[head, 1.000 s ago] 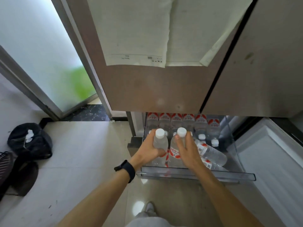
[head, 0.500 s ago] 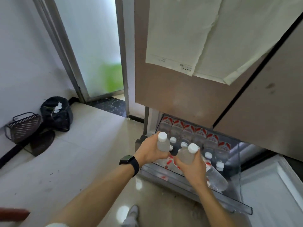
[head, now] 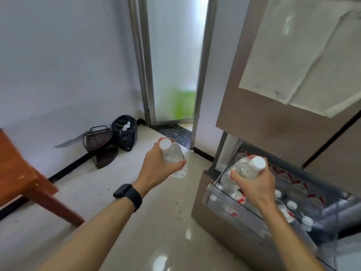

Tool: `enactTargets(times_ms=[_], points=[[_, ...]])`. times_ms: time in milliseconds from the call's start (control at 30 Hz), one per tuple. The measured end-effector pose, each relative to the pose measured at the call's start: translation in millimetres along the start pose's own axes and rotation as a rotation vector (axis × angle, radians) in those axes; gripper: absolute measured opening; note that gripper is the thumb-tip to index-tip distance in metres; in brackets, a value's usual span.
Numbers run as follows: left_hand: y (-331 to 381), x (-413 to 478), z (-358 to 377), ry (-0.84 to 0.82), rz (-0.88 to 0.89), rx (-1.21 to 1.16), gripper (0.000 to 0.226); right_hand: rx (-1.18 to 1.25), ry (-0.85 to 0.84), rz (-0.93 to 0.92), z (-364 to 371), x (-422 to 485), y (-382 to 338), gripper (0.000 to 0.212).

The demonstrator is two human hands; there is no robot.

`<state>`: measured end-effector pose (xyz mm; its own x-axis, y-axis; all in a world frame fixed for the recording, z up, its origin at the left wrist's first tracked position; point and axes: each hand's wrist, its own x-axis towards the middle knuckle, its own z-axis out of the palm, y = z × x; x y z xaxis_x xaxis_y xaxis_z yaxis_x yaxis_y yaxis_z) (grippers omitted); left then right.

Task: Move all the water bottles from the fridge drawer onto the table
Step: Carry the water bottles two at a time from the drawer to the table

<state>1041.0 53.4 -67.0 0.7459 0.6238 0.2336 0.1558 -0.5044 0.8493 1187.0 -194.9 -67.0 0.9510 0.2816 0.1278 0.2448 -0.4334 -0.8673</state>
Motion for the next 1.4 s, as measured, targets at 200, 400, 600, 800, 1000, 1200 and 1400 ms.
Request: enactTargets(times_ms=[200, 400, 600, 800, 1000, 1200, 1400], points=[[-64.5, -86.1, -145.9, 0.172, -0.146, 0.132, 0.053, 0.033, -0.38, -0.259, 104.1, -73.3, -93.5, 0.055], [-131.5, -230.3, -305.9, 0.348, -0.321, 0.234, 0.057, -0.01, -0.765, -0.398, 246.2, -227.7, -169.2, 0.05], [-178.9, -368.7, -442.7, 0.505, -0.519, 0.253, 0.057, -0.019, -1.035, -0.458, 364.4, -385.1, -234.4, 0.05], [-219.3, -473.6, -541.9, 0.659, -0.669, 0.227, 0.053, -0.038, -1.235, -0.536, 450.2, -496.7, -290.8, 0.05], [-269.3, -514.9, -622.1, 0.719, -0.777, 0.28, 0.055, -0.062, -1.334, -0.603, 540.0, -559.4, -331.3, 0.055], [-337.0, -525.9, -711.2, 0.741, -0.822, 0.302, 0.062, -0.053, -1.422, -0.578, 650.1, -607.6, -377.3, 0.059], [-396.5, -524.3, -800.2, 0.741, -0.874, 0.322, 0.065, -0.076, -1.506, -0.506, 753.3, -650.4, -425.1, 0.052]])
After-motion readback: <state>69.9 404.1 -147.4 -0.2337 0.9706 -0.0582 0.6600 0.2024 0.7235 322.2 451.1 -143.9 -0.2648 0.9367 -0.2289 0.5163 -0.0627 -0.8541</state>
